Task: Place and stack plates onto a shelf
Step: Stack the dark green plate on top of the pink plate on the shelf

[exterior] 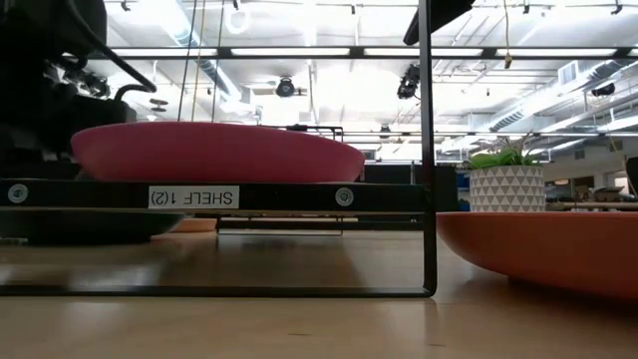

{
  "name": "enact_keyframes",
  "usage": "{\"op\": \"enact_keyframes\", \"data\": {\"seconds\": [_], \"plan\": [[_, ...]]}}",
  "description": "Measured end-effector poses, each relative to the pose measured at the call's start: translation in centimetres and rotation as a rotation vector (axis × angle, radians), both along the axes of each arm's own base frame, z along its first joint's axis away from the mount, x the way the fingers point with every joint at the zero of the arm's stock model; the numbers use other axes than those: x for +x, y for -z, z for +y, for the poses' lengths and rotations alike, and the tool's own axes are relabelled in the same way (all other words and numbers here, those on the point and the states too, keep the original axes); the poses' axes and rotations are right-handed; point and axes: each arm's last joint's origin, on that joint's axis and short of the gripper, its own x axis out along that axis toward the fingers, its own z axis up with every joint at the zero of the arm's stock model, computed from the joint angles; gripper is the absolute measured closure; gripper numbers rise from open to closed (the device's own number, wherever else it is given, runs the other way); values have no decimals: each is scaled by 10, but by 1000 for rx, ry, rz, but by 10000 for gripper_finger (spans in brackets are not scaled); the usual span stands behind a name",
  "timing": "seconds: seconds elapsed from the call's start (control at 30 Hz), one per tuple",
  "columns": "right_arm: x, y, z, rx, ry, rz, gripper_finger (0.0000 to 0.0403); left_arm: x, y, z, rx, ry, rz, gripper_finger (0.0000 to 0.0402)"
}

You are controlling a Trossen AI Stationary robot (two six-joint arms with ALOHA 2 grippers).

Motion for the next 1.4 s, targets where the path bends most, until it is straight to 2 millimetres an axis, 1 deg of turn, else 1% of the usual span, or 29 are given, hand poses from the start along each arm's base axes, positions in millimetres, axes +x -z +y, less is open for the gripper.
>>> {"op": "enact_keyframes", "data": {"seconds": [0.07,0.13,0.2,0.37,0.5,0.63,0.7,0.77,0.9,1.0,1.27,1.4], "plan": [[0,0,0,-1,-1,0,351,0,-5,-1,-31,5,19,367],[0,0,0,-2,-2,0,351,-2,-13,-1,-54,11,56,385],[0,0,0,-5,-5,2,351,-2,-24,-2,-64,9,85,385],[0,0,0,-10,-4,2,351,-2,-62,-2,-92,14,89,383],[0,0,-1,-10,-1,3,351,-2,-94,-3,-111,20,47,384],[0,0,-4,-9,14,0,351,1,-122,-3,-96,13,-40,380],[1,0,-6,-9,21,0,351,5,-133,-4,-65,59,-89,380],[1,0,-8,-10,30,-2,351,8,-142,-7,-31,148,-136,381],[1,0,-11,-10,43,-3,351,20,-146,-13,47,429,-223,381],[1,0,-13,-7,51,-5,351,25,-149,-16,120,629,-257,379],[1,0,-12,-3,48,-6,351,27,-148,-19,207,866,-254,378],[1,0,-12,-1,46,-7,351,27,-132,-20,274,1048,-160,378]]}}
